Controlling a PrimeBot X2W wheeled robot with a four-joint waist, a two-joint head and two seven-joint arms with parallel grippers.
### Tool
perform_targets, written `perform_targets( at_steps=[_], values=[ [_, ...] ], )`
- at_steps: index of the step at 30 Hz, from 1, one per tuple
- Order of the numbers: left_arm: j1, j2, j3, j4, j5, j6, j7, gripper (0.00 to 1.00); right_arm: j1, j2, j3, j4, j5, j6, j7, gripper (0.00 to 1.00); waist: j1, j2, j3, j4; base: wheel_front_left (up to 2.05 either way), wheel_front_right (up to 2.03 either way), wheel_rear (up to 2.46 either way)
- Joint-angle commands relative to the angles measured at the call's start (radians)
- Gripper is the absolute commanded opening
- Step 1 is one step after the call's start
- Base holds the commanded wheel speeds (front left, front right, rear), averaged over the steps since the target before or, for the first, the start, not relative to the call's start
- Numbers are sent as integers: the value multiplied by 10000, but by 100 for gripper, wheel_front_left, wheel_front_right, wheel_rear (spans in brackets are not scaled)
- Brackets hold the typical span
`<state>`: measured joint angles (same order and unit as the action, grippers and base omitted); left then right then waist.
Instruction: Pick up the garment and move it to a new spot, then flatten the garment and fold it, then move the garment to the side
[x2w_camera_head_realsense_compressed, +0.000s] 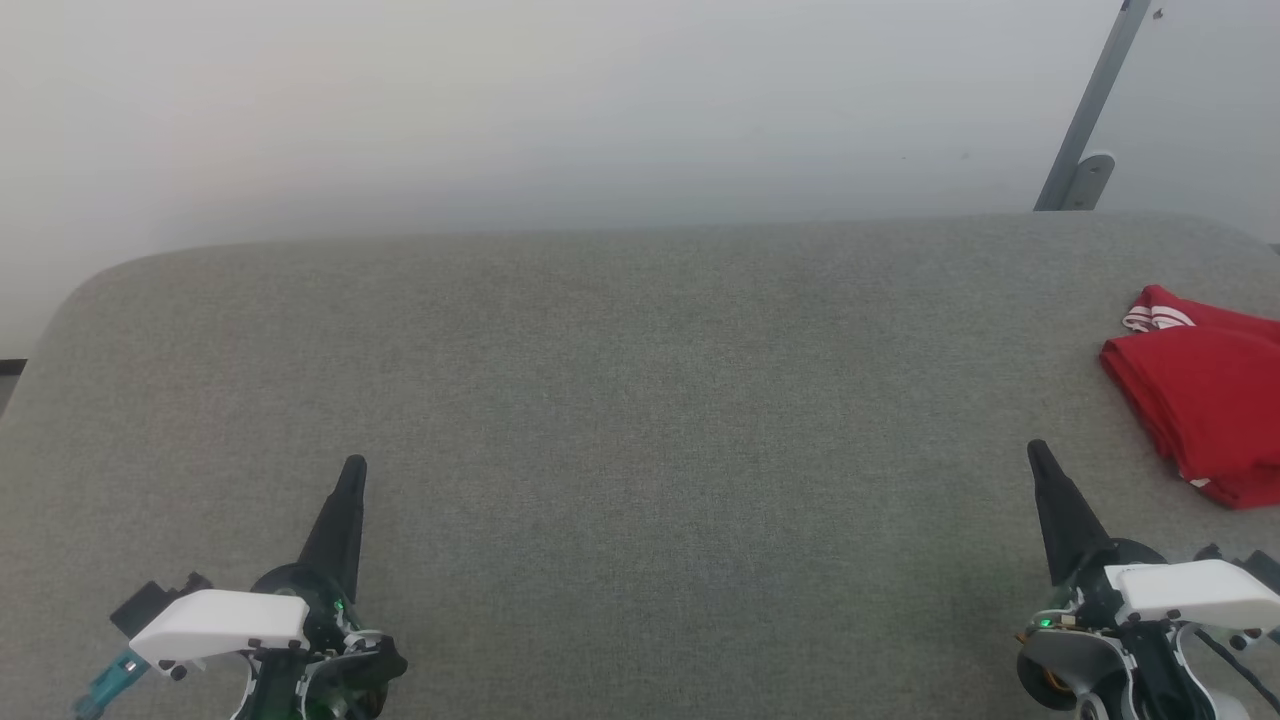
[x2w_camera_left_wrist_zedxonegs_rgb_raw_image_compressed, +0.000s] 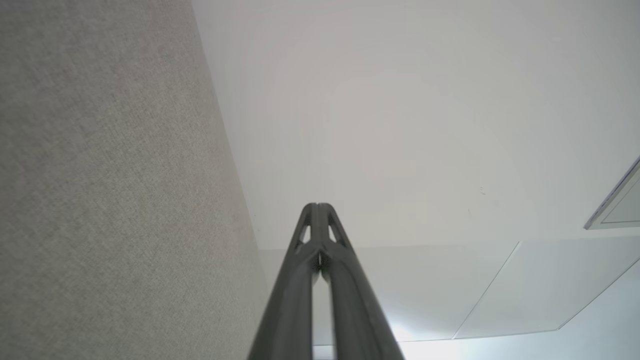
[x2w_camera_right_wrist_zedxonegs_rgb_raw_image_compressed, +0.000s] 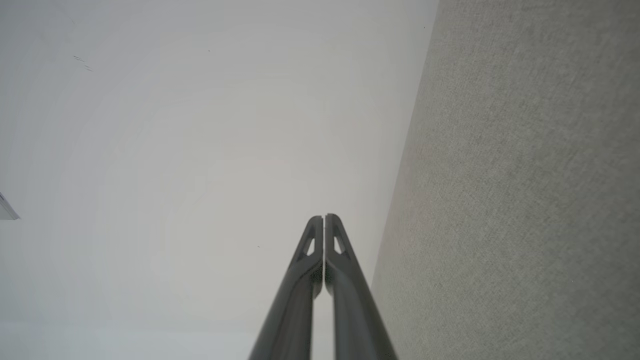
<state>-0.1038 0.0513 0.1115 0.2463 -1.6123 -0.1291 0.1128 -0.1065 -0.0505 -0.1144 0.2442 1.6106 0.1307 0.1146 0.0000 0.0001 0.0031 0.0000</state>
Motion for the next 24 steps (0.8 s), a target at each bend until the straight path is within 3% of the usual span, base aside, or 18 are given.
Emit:
perform_targets(
  at_steps=[1,24],
  values=[
    [-115,-26,35,-2,-21,-28,45,0,-56,6,7,20,41,0,31,0,0,-1,0,0,0,0,0],
    [-116,-29,39,-2,-12,-29,54,0,-56,6,5,20,42,0,29,0,0,-1,0,0,0,0,0]
  ],
)
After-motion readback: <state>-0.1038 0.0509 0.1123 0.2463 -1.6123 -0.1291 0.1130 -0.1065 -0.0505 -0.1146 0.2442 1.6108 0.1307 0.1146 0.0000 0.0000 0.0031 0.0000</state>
